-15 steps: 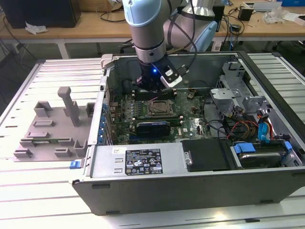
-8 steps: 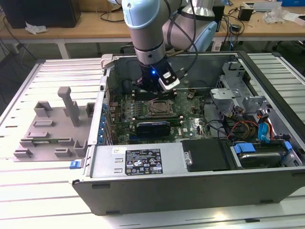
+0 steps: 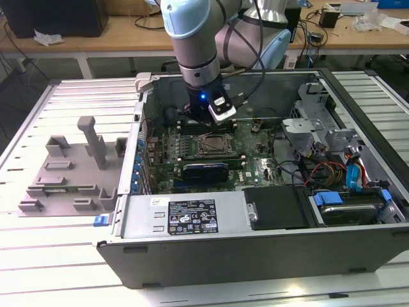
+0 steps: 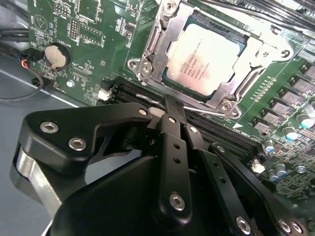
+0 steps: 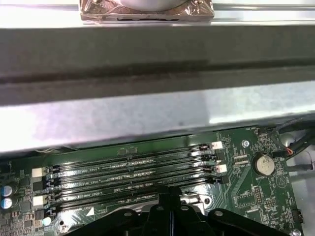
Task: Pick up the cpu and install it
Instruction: 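Install the first cpu locking lever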
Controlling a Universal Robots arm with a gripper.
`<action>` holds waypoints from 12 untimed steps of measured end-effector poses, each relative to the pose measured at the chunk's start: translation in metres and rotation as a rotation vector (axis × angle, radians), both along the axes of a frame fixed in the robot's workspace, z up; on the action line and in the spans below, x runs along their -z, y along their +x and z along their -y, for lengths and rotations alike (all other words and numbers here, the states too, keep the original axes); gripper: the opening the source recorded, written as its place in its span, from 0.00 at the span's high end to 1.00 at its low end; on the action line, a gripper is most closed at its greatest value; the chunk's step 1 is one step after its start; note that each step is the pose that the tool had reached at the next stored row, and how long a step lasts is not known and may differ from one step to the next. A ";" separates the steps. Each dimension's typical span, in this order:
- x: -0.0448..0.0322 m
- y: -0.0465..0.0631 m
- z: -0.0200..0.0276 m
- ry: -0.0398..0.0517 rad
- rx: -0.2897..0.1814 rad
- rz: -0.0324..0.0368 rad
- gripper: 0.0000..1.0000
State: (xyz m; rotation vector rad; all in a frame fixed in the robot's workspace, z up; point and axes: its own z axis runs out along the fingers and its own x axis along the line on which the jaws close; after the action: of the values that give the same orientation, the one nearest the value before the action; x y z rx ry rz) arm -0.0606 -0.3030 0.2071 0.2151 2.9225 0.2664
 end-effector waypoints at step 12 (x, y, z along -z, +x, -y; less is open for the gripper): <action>0.0055 -0.003 -0.0074 -0.0002 0.153 0.0030 0.89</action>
State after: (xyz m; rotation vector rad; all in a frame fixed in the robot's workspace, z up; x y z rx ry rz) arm -0.0640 -0.2956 0.2016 0.4356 2.8834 0.2420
